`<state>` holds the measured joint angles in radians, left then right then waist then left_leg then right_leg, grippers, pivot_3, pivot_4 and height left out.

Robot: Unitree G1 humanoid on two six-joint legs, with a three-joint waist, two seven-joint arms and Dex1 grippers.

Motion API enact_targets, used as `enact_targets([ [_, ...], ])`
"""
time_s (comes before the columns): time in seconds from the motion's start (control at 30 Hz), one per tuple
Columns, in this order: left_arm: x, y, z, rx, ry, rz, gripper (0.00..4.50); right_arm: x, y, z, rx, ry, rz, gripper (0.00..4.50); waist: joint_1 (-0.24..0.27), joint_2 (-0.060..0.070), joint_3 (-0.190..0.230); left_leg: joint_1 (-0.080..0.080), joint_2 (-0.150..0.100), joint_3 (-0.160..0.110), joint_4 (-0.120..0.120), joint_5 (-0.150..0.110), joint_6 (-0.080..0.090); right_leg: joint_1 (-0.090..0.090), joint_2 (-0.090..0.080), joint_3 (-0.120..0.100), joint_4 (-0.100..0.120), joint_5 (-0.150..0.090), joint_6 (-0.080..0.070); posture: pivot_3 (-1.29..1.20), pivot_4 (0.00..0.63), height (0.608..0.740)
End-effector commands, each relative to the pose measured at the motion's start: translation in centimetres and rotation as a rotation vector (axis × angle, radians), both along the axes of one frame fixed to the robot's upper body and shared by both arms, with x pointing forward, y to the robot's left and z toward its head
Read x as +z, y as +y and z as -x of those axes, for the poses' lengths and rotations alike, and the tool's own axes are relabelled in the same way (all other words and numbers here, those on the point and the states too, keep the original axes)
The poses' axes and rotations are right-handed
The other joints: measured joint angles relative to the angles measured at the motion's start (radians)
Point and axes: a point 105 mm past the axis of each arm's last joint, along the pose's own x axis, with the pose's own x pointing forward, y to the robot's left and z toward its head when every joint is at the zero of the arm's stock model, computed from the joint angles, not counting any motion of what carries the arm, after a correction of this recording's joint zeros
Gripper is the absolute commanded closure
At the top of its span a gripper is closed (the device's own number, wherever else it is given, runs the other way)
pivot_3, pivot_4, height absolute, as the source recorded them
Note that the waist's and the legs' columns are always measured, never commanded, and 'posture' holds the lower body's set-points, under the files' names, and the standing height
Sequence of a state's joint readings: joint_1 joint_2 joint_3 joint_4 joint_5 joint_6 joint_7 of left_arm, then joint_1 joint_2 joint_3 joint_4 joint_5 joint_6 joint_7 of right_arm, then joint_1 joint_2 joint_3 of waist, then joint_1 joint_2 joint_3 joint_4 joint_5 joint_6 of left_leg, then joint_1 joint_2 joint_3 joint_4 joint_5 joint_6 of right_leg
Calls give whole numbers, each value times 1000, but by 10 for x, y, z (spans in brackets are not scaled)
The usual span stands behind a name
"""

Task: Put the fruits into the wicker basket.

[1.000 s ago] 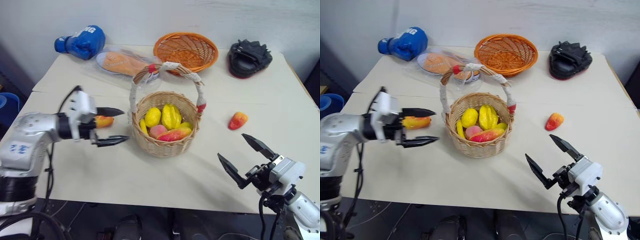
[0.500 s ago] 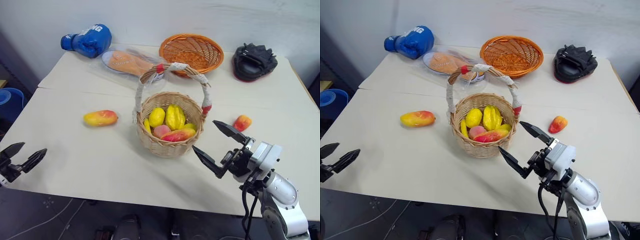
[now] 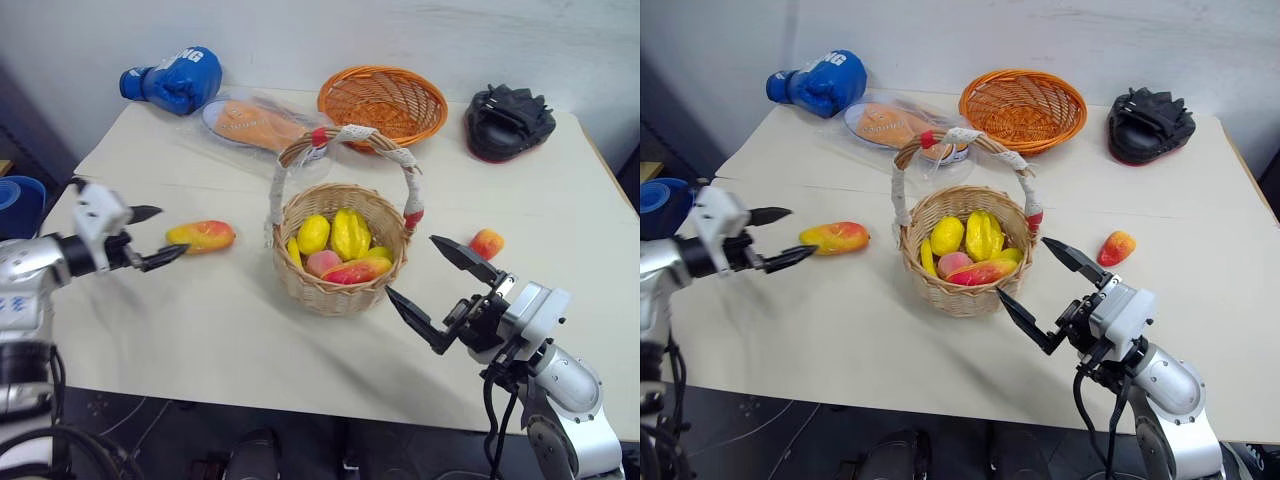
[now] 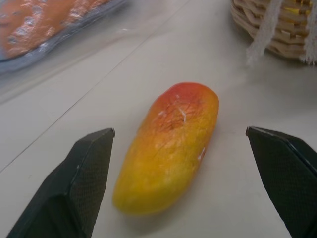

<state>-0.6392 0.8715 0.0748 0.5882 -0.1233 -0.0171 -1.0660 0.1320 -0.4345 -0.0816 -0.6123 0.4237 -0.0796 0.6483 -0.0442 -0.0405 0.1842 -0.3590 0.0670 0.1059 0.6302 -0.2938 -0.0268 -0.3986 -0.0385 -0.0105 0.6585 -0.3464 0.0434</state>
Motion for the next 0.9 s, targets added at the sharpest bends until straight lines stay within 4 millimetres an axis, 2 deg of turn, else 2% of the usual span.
enact_targets([
  [0.03,-3,4,-18,-5,18,-127,25,8,2,4,-12,-37,-1,0,2,0,0,0,0,0,0,0,0,0,0,0,1,0,0,0,150,740],
  [0.23,-10,-3,-39,-2,61,-233,25,6,-1,5,-60,-31,-1,0,15,-1,0,-12,1,1,9,0,-1,-12,2,1,5,1,3,0,150,740],
  [0.37,-21,-18,-37,-64,167,-172,25,5,-2,9,-84,-29,-2,0,17,-1,0,-15,2,1,16,0,-1,-12,2,1,5,1,3,0,150,740],
  [0.47,-23,-18,-38,-58,163,-180,575,5,-4,9,-95,-33,3,0,17,-1,0,-15,1,1,18,0,0,-11,2,1,5,2,5,0,150,740],
  [0.53,-21,-18,-36,-69,166,-159,1166,5,-5,9,-103,-34,6,0,17,-1,0,-15,1,1,18,0,0,-11,2,2,6,2,5,0,150,740],
  [0.6,-16,-17,-31,-101,167,-114,1768,4,-7,9,-113,-29,11,0,16,-1,0,-15,1,1,18,0,0,-11,2,2,6,2,5,0,150,740],
  [0.63,-11,-18,-29,-119,156,-87,1830,4,-9,9,-118,-26,14,0,16,-1,0,-15,1,1,18,0,0,-11,2,2,7,2,5,0,150,740],
  [0.8,28,-31,-6,-355,106,76,1832,-5,-21,11,-155,2,29,0,16,-1,0,-15,2,2,18,1,-2,-12,3,2,6,2,5,0,150,740],
  [0.9,45,-56,30,-554,165,127,1832,-12,-31,11,-178,21,43,0,14,0,0,-15,2,3,18,1,-3,-11,3,4,7,2,5,0,150,740],
])
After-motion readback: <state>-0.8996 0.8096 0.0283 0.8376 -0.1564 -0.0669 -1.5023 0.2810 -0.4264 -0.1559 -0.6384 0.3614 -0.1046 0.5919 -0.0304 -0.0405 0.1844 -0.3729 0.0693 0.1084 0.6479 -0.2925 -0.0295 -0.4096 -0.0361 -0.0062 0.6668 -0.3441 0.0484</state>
